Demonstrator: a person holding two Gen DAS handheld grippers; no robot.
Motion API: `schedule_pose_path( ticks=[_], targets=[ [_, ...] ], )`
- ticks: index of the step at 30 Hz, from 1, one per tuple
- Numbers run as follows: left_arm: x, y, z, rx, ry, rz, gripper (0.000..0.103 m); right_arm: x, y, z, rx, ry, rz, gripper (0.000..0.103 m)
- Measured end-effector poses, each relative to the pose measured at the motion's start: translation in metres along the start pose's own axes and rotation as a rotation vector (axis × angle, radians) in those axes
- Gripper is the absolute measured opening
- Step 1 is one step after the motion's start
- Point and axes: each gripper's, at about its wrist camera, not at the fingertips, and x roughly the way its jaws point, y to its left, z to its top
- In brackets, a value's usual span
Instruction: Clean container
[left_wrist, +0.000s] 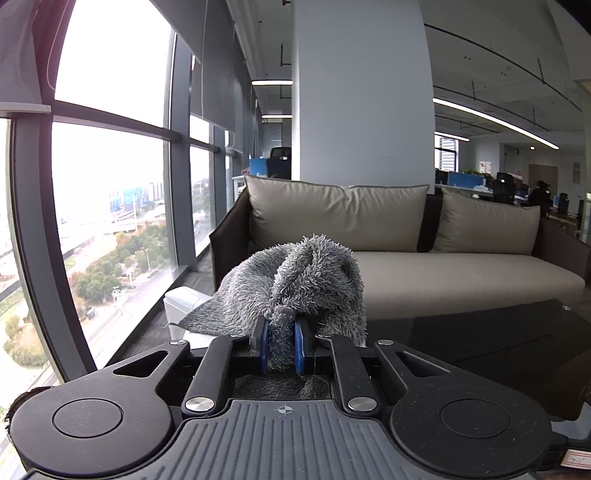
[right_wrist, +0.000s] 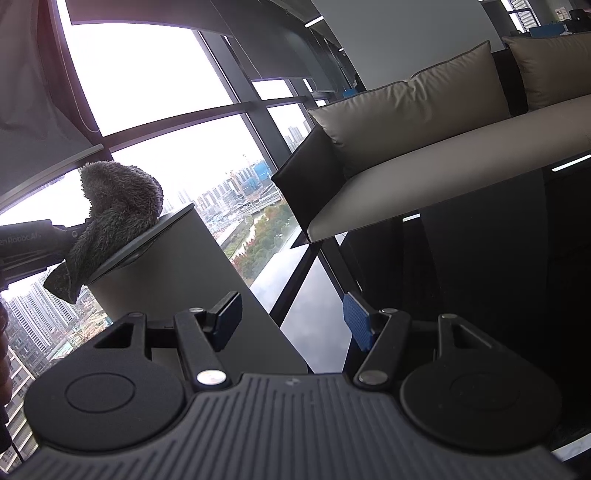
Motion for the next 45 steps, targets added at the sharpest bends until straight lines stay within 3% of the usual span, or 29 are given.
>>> schedule_pose_path(
  ticks=[11,23,35,45],
  targets=[
    [0.025,0.004,0.010,-0.045,0.021,0.022,0.013,0.002,-0.003,-0.001,0.007,0.011,-0.005,0.064],
    [0.005,0.029,0.008,-0.045,0.031,0.078,0.013,0.001,-0.001,0.000,0.003,0.016,0.000,0.064],
    [-0.011,0.012,0.001,-0.025,0.023,0.048,0.012,0.002,0.000,0.000,-0.016,0.020,-0.007,0.064],
    [0.012,-0.011,0.006,0.001,0.023,0.013,0.012,0.004,-0.002,0.000,-0.010,0.021,-0.013,0.064]
  ],
)
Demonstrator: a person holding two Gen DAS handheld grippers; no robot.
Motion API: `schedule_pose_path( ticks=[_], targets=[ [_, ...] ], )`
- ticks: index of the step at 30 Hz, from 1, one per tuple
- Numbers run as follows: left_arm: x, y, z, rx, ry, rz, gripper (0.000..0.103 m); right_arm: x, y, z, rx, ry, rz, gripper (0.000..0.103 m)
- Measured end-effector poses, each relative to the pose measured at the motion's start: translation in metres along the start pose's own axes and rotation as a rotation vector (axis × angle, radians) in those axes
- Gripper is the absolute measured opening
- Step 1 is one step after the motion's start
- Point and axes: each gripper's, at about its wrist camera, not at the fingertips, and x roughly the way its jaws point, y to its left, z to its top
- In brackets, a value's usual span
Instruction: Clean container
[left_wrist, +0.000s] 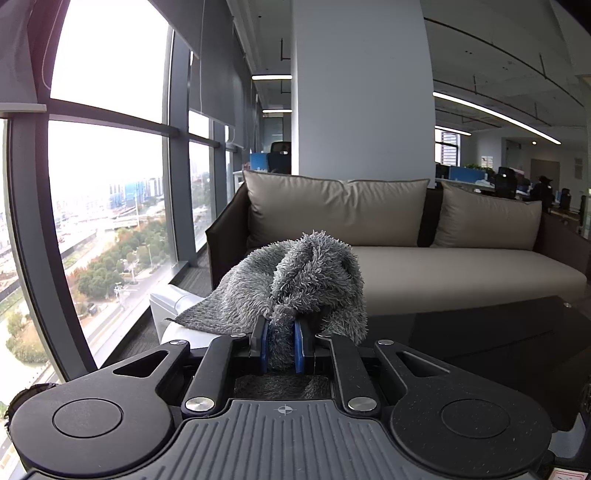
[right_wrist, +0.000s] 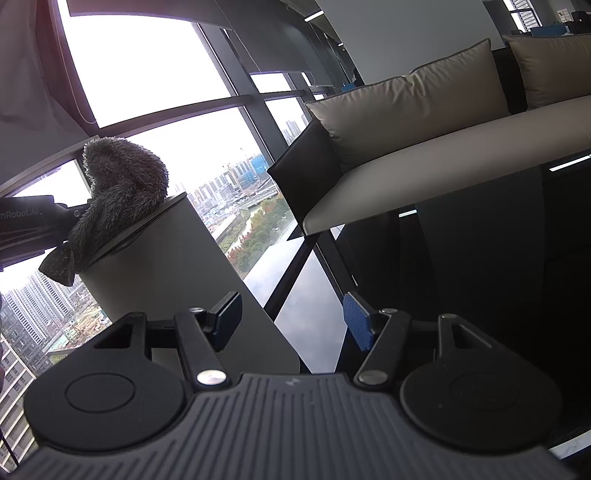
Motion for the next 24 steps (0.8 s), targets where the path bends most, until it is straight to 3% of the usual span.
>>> schedule_pose_path(
  ticks=[8,24],
  targets=[
    [0.012,0.003,0.003,-0.005,0.002,0.009,0.013,0.000,0.000,-0.001,-0.006,0.002,-0.005,0.064],
    [-0.015,0.023,-0.008,-0.014,-0.014,0.063,0.011,-0.007,0.018,-0.013,-0.060,0.008,0.000,0.064]
  ],
)
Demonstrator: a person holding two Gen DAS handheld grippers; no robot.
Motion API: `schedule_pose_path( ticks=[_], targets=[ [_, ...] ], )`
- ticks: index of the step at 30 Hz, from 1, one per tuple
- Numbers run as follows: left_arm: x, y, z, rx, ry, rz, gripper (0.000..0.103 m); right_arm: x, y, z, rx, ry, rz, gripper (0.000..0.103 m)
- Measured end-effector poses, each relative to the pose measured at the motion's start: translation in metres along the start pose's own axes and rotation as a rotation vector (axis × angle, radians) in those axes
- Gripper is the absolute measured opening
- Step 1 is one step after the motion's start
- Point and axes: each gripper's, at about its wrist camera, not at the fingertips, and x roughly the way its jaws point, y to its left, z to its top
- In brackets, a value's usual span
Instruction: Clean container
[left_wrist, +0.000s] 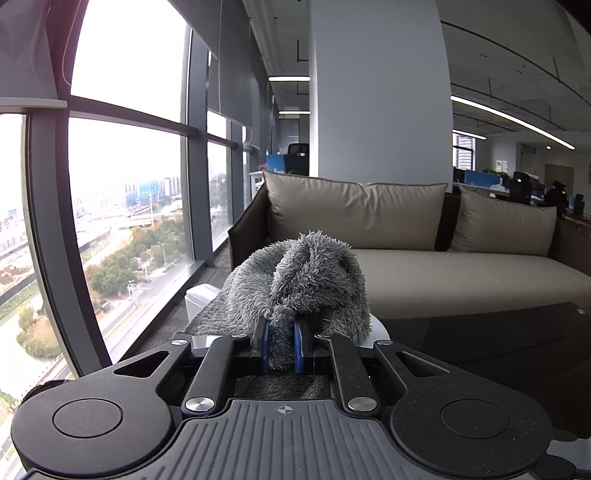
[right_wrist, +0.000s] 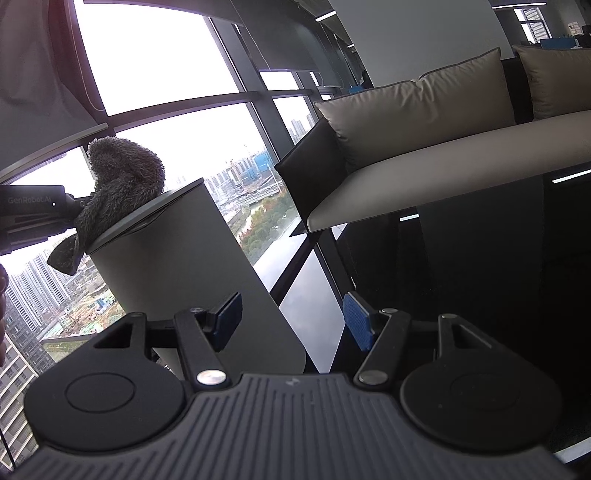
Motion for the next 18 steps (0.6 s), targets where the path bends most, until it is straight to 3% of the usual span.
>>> schedule_pose_path(
  ticks=[18],
  targets=[
    [-0.049,0.029,-0.043,-0.042,-0.040,-0.006,0.010,-0.004,0.020,-0.028,-0.051,0.021,-0.025,0.064]
  ],
)
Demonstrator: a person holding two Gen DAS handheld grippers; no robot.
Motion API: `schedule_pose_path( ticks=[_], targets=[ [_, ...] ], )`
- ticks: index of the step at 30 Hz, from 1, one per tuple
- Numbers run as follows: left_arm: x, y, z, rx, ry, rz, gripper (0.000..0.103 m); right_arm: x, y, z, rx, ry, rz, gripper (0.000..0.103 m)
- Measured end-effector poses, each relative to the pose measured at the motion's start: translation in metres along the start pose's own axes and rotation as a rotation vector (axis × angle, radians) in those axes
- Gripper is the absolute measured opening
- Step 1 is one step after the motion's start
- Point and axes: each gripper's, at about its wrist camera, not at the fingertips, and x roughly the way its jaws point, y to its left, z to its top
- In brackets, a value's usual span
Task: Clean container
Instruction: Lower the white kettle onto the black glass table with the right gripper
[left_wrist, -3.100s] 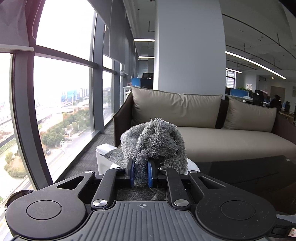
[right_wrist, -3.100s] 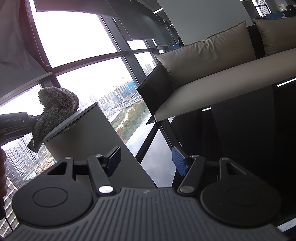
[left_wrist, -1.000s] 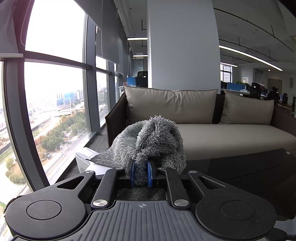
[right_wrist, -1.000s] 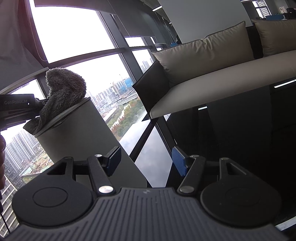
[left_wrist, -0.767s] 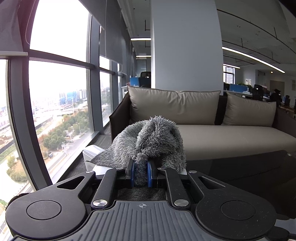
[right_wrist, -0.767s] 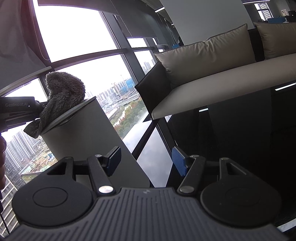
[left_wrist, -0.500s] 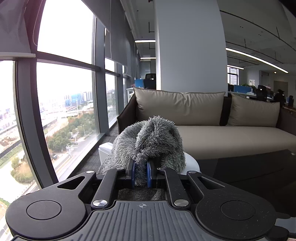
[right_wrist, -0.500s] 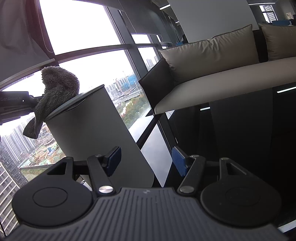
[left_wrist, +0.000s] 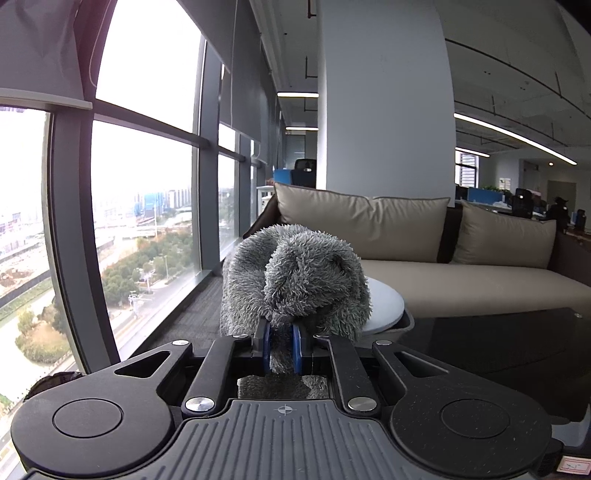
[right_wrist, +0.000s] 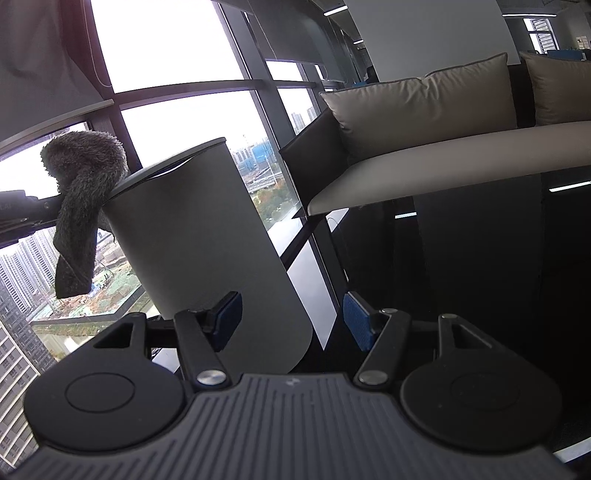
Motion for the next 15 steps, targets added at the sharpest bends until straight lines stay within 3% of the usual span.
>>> schedule_pose_path(
  ticks=[15],
  targets=[
    [0.011,0.009,-0.060,-0.009,0.184,-0.048,0.009,-0.020,0.003,-0.028,-0.022,0.024,-0.032,0.064]
  ],
)
